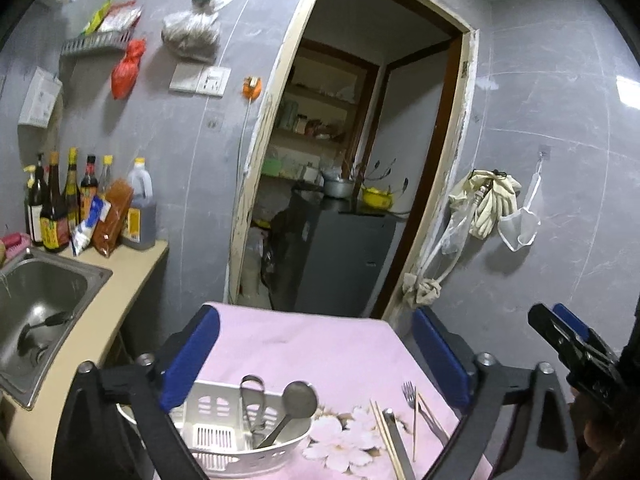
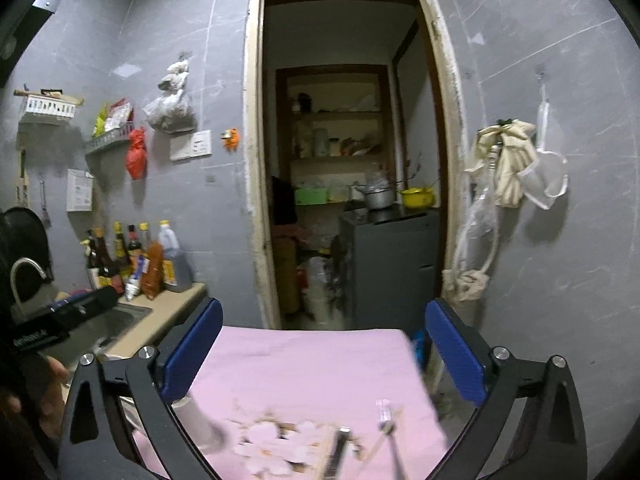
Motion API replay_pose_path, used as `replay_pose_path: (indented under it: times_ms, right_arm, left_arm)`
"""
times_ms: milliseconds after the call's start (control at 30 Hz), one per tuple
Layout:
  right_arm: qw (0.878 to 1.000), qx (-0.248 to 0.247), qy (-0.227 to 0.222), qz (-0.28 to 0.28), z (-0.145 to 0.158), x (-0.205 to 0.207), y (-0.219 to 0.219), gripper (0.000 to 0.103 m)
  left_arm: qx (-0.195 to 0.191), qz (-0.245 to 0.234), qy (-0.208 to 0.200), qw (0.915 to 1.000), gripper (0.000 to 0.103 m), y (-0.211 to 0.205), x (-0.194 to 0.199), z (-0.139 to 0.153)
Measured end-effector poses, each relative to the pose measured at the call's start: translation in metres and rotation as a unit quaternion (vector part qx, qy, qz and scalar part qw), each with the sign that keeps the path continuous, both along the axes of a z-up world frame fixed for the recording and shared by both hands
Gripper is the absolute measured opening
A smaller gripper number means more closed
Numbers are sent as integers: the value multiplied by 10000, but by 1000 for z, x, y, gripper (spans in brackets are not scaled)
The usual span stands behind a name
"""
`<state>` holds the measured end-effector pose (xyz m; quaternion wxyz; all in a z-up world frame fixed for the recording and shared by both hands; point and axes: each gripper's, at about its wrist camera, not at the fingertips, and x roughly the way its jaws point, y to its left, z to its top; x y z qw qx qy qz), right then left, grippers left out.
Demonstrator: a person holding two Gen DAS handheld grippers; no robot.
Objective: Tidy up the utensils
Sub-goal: 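Open both tools over the caddy and return them to the remaining utensils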
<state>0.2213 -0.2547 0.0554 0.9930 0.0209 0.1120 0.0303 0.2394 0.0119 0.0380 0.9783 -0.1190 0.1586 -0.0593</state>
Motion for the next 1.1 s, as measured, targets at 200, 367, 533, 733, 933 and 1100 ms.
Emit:
replay_pose_path:
  times_ms: [200, 367, 533, 733, 933, 1100]
  right_arm:
    - [9998, -58, 64, -196, -5, 5, -40, 101]
    - [9995, -128, 181, -227, -17, 15, -70, 101]
    - [9989, -85, 447, -127, -38, 30, -103, 101]
    - [9959, 73, 898, -88, -74, 51, -128, 101]
    - [9917, 137, 1275, 10, -116, 72, -137, 101]
    - [9862, 270, 1629, 156, -157, 94, -135, 100]
  left_arm:
    - [285, 1, -44, 9996, 101, -42, 2, -7]
    - [423, 0, -13, 9991, 101, -73, 5, -18]
    - [425, -39, 200, 9989, 101, -103, 14, -39]
    - [463, -48, 667, 9967, 101, -128, 30, -75]
    - [473, -22, 1066, 9932, 101, -137, 49, -107]
    - [460, 43, 1331, 9900, 101, -140, 64, -134]
